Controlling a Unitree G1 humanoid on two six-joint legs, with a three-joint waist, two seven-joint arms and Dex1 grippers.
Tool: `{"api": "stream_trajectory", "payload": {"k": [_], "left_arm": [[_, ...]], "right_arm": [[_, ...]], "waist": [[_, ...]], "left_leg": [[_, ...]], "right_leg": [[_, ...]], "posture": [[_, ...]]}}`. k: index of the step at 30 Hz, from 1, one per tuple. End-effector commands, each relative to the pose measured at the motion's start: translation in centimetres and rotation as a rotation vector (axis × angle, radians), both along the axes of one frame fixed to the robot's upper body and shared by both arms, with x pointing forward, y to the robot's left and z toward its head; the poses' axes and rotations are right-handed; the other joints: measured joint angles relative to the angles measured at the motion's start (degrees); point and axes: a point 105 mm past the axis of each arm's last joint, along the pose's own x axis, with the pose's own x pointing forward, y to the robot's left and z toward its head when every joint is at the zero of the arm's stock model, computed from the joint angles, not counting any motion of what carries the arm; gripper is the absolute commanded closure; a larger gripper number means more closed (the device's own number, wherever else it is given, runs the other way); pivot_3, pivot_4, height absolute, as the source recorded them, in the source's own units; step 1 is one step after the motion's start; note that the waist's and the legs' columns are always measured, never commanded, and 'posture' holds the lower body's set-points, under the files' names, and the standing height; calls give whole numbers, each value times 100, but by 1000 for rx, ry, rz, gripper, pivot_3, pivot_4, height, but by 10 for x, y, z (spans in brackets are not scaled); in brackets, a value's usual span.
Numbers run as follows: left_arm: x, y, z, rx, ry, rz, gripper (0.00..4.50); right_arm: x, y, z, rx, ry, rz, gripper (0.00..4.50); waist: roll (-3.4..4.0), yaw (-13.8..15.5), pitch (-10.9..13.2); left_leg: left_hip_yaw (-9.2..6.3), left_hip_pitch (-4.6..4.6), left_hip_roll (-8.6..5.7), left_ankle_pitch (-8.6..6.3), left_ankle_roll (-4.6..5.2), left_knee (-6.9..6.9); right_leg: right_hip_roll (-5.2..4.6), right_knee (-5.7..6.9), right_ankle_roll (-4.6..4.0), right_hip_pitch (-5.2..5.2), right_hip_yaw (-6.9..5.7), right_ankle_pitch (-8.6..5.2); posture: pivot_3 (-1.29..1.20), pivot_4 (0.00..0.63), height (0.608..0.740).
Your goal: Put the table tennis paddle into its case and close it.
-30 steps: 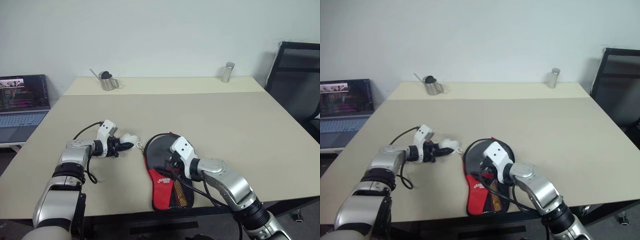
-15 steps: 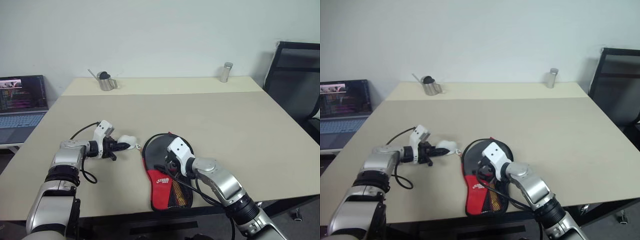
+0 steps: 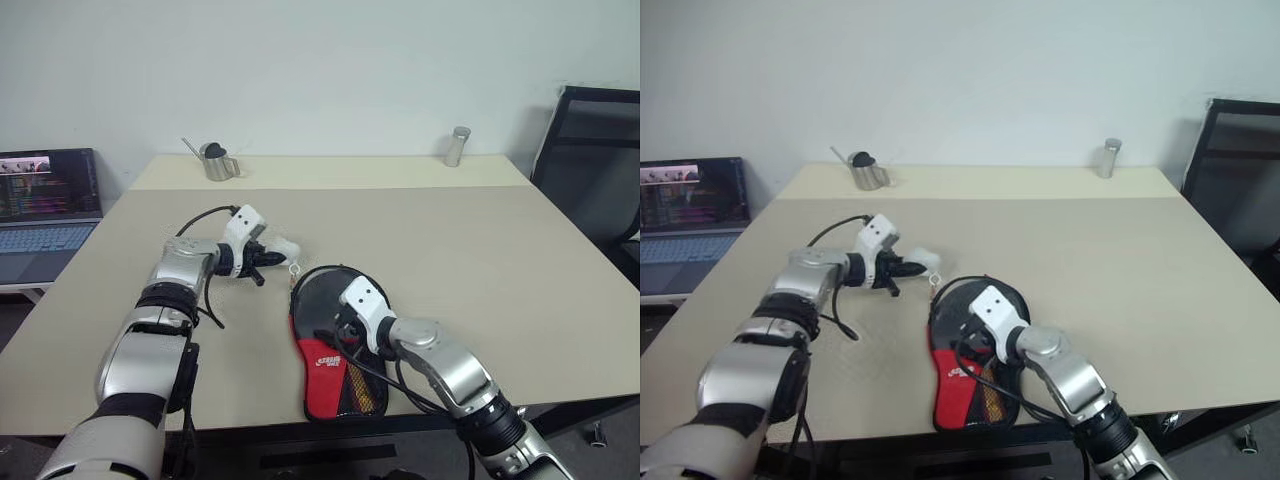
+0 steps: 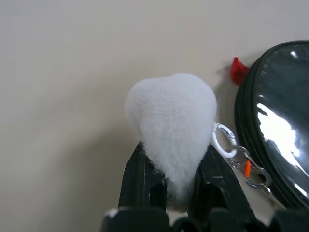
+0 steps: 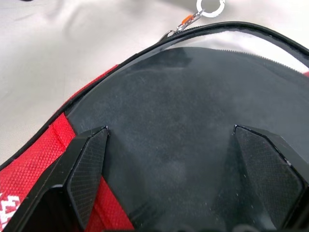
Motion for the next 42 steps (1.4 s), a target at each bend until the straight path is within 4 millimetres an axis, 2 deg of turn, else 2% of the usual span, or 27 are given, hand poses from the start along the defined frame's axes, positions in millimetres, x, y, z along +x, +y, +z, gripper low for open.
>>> {"api": "stream_trajectory", "payload": {"k": [1, 6, 10, 23, 29, 33, 36, 39, 42], "left_arm": [[12, -3, 24, 59, -113, 32, 4294], [20, 0, 22, 163, -163, 93, 4294], [26, -10, 29, 163, -212, 115, 4294], [38, -83, 56, 144, -394, 61, 4294], [34, -124, 63, 198, -480, -47, 4294], [24, -157, 60, 239, -510, -178, 4294], [13, -185, 56, 241, -514, -294, 4294], [-8, -220, 49, 212, -503, -465, 4294], [-23, -240, 45, 169, -485, -572, 4294]], "right_arm": [[-1, -15, -28, -93, 81, -66, 0], [-4, -15, -30, -93, 93, -74, 0], [-6, -15, -34, -99, 109, -72, 0], [-11, -5, -43, -101, 143, -48, 0], [-14, -2, -46, -102, 153, -43, 0], [-15, -1, -47, -101, 158, -41, 0], [-16, -1, -47, -100, 161, -42, 0], [-16, 0, -48, -97, 163, -43, 0], [-16, 1, -48, -94, 163, -44, 0]], "waist": [[0, 4, 0], [0, 5, 0], [-2, 18, -1], [-2, -6, -1], [-3, -5, -2], [-3, -4, -2], [-2, -5, -2], [-1, -4, -3], [0, -4, -4]], "left_leg": [[-2, 0, 0, 0, 0, 0], [-2, 0, 0, 0, 0, 0], [-7, -2, 0, 0, 0, 1], [-6, 0, -2, 0, 0, 1], [-5, 2, -1, 0, 0, 1], [-4, 2, -1, 0, 0, 0], [-3, 2, -1, 0, 0, 0], [-2, 2, -1, 0, 0, -1], [-1, 1, -3, 0, 0, -1]], "right_leg": [[0, 0, 0, 1, -1, 0], [-1, -1, 0, 1, -4, 0], [-4, -2, 0, 3, -8, 0], [-4, 0, 0, 4, -11, 0], [-3, 1, 0, 4, -14, 0], [-2, 0, 0, 4, -15, 0], [-2, 0, 1, 3, -15, 0], [-2, -1, 0, 3, -15, 0], [-2, -4, 0, 4, -16, -1]], "posture": [[0, 150, 740], [0, 150, 740], [0, 150, 740], [0, 150, 740], [0, 150, 740], [0, 150, 740], [0, 150, 740], [0, 150, 740], [0, 150, 740]]}}
